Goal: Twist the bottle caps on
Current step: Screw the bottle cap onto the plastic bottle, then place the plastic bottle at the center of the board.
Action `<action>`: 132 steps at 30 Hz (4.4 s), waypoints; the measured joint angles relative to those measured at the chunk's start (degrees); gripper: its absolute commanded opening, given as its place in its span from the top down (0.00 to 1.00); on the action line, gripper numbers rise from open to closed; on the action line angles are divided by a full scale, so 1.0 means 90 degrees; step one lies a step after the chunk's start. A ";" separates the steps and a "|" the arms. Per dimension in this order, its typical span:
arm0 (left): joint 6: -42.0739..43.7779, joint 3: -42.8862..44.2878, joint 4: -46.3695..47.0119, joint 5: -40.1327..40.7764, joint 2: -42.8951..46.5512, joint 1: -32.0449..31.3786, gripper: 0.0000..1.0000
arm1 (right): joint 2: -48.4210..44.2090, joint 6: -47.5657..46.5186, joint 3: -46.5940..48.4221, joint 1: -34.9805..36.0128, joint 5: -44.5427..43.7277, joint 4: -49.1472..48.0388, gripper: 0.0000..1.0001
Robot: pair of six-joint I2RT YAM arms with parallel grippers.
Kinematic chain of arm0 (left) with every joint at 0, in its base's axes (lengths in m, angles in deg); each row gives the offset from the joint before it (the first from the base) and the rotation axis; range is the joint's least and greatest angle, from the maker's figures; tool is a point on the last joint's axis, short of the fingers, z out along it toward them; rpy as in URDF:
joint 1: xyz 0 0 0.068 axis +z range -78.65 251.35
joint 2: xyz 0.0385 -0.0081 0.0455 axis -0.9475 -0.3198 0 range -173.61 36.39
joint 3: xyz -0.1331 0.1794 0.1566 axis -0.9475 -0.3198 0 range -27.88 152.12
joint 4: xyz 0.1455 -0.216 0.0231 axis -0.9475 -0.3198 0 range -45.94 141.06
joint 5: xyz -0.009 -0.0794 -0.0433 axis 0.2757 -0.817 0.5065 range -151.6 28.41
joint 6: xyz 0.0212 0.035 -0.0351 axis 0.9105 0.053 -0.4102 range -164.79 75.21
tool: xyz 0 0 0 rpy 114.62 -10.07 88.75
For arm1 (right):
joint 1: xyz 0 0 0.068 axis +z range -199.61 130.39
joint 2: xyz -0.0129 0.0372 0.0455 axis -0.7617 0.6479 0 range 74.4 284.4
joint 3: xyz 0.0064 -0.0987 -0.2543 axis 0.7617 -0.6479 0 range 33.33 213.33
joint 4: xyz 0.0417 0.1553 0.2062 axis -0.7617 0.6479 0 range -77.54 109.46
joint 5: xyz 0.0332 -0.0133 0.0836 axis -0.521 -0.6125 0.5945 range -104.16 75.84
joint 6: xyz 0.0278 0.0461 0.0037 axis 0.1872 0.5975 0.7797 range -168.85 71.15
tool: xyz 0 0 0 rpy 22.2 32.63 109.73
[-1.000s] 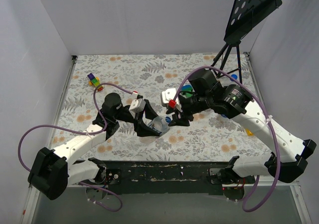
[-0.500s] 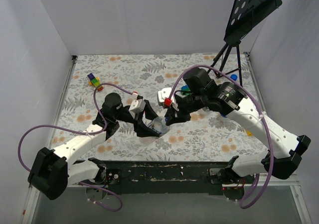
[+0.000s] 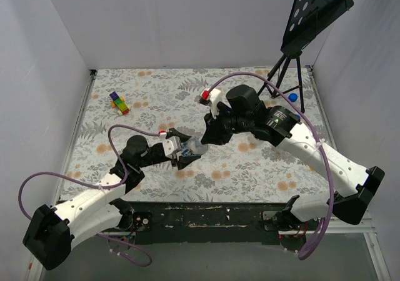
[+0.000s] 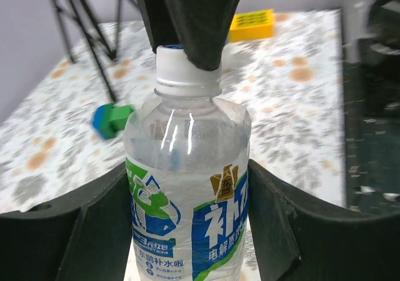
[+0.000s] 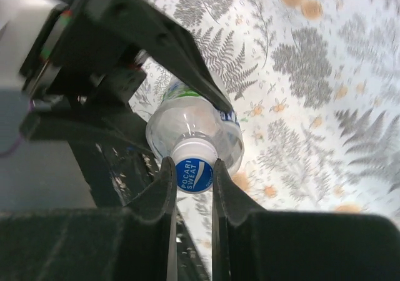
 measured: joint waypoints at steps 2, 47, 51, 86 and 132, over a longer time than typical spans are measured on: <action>0.0529 -0.0270 -0.0019 0.1025 0.0228 -0.0413 1.00 | -0.0046 0.0913 -0.0311 0.0005 -0.0376 -0.0311 0.99; -0.1469 0.0860 0.0301 -0.3206 -0.1297 0.0163 1.00 | -0.0631 -0.3725 0.0119 0.0063 0.1588 0.1158 0.41; -0.1491 0.0862 0.0299 -0.3262 -0.1297 0.0163 1.00 | -0.0432 -0.3835 0.0119 0.0063 0.1695 0.1178 0.43; 0.1273 -0.0002 -0.0648 0.2059 0.0007 -0.0971 1.00 | -0.0010 0.0678 -0.0493 -0.0022 -0.0527 -0.0197 0.99; -0.2038 0.0680 -0.0134 0.6375 -0.0537 0.0799 0.02 | 0.1151 -0.0129 0.0216 -0.1535 -0.2336 0.1285 0.73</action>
